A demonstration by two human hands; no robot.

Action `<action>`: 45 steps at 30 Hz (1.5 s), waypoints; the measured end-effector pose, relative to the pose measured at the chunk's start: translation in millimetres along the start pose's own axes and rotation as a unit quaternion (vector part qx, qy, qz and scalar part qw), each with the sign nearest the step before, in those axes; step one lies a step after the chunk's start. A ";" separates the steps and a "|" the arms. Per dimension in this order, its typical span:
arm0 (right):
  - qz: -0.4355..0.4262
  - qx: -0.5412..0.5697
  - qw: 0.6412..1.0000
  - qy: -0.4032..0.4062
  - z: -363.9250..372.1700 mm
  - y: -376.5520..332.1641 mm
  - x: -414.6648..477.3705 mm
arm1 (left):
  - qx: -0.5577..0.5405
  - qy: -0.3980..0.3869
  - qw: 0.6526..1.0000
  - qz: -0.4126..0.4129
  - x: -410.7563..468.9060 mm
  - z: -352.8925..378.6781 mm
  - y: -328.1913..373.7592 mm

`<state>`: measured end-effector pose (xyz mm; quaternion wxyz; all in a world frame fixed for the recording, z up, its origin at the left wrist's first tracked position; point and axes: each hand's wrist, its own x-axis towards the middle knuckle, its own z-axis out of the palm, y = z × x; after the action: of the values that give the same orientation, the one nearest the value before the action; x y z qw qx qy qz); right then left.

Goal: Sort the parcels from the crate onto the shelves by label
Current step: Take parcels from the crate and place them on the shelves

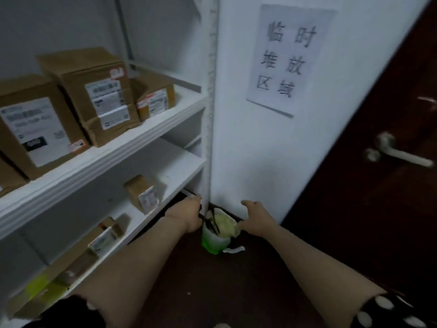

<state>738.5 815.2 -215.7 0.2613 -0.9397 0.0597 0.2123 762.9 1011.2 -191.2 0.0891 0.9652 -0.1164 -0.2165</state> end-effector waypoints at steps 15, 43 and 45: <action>0.275 0.228 0.908 0.218 5.5 231.3 -328.2 | 0.123 -0.077 0.935 0.324 -124.3 103.5 313.7; 0.547 0.356 0.590 0.475 62.8 639.9 -841.6 | 0.230 -0.126 0.728 0.634 -465.6 419.6 896.1; 0.541 0.378 0.566 0.495 48.6 674.4 -843.0 | 0.218 -0.139 0.743 0.617 -456.5 439.6 934.9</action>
<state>-190.9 263.8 -204.7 0.3587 -0.5056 0.7513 -0.2262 -5.4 183.3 -193.4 -0.0268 0.6349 -0.7416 -0.2149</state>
